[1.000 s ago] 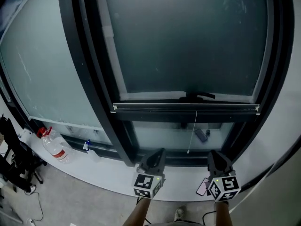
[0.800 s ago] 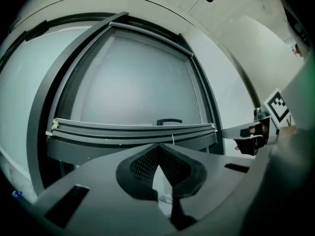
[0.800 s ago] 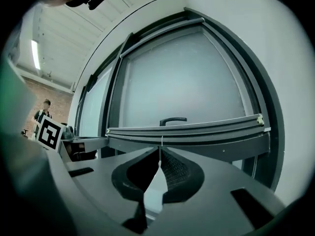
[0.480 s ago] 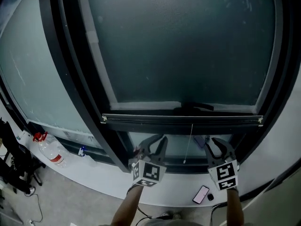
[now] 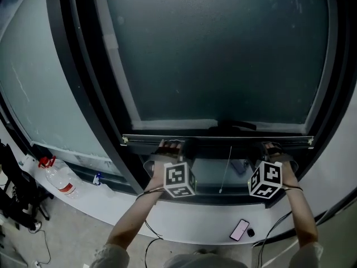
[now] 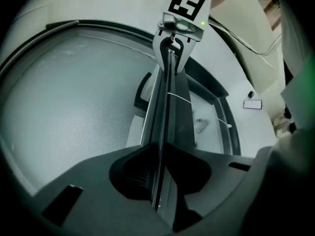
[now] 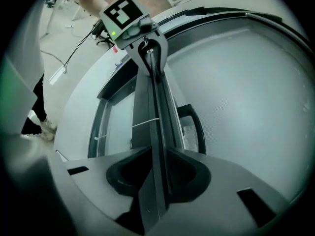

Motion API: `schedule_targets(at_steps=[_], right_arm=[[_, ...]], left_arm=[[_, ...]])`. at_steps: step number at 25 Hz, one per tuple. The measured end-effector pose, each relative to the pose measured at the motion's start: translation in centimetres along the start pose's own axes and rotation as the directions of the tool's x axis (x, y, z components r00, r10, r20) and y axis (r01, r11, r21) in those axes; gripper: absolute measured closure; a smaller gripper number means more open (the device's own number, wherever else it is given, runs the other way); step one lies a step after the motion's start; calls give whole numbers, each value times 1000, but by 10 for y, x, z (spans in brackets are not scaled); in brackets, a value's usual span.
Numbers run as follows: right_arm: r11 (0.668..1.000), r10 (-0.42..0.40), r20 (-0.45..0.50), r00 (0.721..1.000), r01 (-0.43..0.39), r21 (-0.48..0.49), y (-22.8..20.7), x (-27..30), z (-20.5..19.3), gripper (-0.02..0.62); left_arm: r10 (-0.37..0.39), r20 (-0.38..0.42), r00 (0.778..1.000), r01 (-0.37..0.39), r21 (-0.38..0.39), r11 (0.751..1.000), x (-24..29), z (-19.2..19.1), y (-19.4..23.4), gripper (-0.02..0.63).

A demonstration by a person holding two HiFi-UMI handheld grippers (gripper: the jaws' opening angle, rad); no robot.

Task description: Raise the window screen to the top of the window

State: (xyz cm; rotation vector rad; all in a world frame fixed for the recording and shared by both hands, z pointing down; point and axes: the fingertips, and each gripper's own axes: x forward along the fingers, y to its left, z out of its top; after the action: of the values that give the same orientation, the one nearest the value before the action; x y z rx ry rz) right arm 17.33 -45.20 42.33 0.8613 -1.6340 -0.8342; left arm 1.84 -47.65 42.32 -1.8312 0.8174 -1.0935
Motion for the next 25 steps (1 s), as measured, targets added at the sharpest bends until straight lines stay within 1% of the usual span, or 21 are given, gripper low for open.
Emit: schedule_targets(at_steps=[2, 4, 5, 6, 9, 12, 14, 16, 20, 22, 25], right_arm=[[999, 3, -30, 1000, -4, -34, -3, 8, -1, 500], [999, -9, -43, 999, 8, -31, -8, 11, -2, 502], [1000, -14, -47, 999, 13, -25, -10, 12, -3, 507], [1000, -17, -51, 999, 15, -25, -11, 12, -3, 530], [998, -13, -77, 997, 8, -65, -10, 15, -3, 541], [998, 15, -88, 996, -20, -51, -9, 16, -3, 549], [998, 44, -90, 995, -47, -35, -8, 17, -3, 551], [997, 60, -97, 993, -64, -40, -7, 16, -3, 558], [996, 77, -105, 992, -82, -37, -8, 16, -2, 561], [994, 102, -109, 989, -106, -31, -7, 16, -2, 563], [990, 130, -103, 986, -134, -33, -6, 16, -2, 565]], left_arm=[[-5, -19, 1000, 6, 26, 1000, 1, -3, 5, 531], [-8, -34, 999, 10, 41, 999, 2, -6, 7, 531], [-13, -37, 999, 15, 45, 999, 2, -6, 7, 531], [-18, -37, 999, 20, 49, 999, 1, -6, 6, 531], [-27, -30, 999, 29, 49, 998, 1, -5, 6, 531], [-52, -77, 996, 56, 61, 997, 6, -15, 0, 534], [-73, -87, 993, 78, 50, 996, 7, -19, -5, 534], [-73, -75, 994, 76, 37, 996, 7, -19, -5, 534], [-67, -68, 995, 70, 52, 996, 5, -18, -3, 534], [-88, -63, 994, 91, 38, 995, 6, -18, -4, 533], [-129, -57, 990, 129, -3, 992, 7, -19, -5, 534]])
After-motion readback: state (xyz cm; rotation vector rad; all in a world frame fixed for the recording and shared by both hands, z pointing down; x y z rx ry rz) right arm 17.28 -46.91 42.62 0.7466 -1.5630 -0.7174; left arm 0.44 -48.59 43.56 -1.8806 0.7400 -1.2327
